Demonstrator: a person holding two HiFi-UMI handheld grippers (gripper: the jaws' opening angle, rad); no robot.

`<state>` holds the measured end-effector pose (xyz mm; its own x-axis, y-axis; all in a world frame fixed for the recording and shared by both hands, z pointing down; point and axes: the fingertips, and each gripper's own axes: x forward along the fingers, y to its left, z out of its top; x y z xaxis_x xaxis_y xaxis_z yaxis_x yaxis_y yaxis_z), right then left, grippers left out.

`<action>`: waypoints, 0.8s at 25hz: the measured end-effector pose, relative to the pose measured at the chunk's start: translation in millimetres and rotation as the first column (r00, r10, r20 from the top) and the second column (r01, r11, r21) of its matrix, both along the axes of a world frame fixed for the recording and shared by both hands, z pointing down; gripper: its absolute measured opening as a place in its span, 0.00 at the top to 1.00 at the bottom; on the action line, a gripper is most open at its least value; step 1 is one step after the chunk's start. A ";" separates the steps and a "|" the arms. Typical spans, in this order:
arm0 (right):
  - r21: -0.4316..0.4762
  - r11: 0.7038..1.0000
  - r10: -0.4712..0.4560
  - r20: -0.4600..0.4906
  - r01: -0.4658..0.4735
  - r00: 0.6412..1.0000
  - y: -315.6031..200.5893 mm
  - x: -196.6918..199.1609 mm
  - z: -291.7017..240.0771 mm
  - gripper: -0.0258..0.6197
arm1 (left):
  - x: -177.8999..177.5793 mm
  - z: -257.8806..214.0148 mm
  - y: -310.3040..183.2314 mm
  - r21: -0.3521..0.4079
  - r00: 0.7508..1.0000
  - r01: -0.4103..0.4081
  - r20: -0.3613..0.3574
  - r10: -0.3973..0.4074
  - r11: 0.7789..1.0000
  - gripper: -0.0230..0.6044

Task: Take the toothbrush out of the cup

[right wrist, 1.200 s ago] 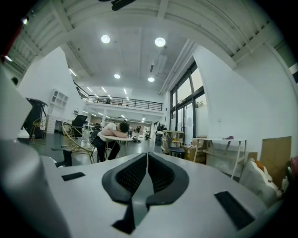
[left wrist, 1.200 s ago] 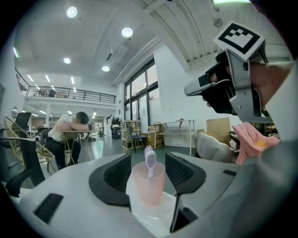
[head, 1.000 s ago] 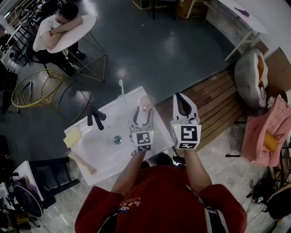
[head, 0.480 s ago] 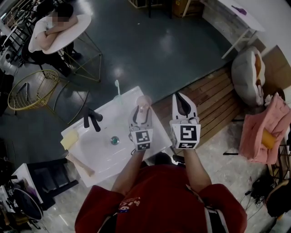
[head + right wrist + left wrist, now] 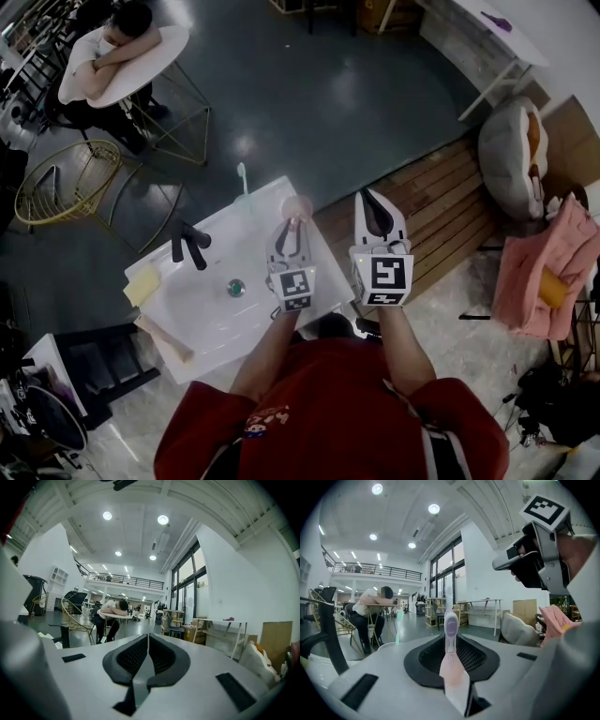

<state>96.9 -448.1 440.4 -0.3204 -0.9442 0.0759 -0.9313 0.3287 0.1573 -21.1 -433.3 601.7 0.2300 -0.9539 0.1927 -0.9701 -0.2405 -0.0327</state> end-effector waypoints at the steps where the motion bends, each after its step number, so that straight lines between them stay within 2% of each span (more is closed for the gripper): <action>1: 0.000 1.000 0.002 0.000 -0.002 1.000 0.0 0.4 0.2 0.91 | 0.0 0.2 0.4 0.000 1.000 0.002 0.001 -0.002 1.000 0.83; 8: -0.002 1.000 0.002 0.000 -0.002 1.000 -1.5 1.2 1.9 0.91 | -0.1 1.3 1.5 0.004 1.000 0.011 0.003 -0.011 1.000 0.87; 20: -0.002 1.000 -0.002 0.009 0.002 1.000 -0.5 -1.3 1.0 0.91 | -5.1 -5.1 -0.7 0.024 1.000 0.011 -0.001 -0.011 1.000 0.88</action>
<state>95.6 -448.6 441.5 -0.3231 -0.9434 0.0749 -0.9318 0.3310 0.1488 -26.2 -434.1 596.6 0.2197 -0.9608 0.1690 -0.9727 -0.2290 -0.0371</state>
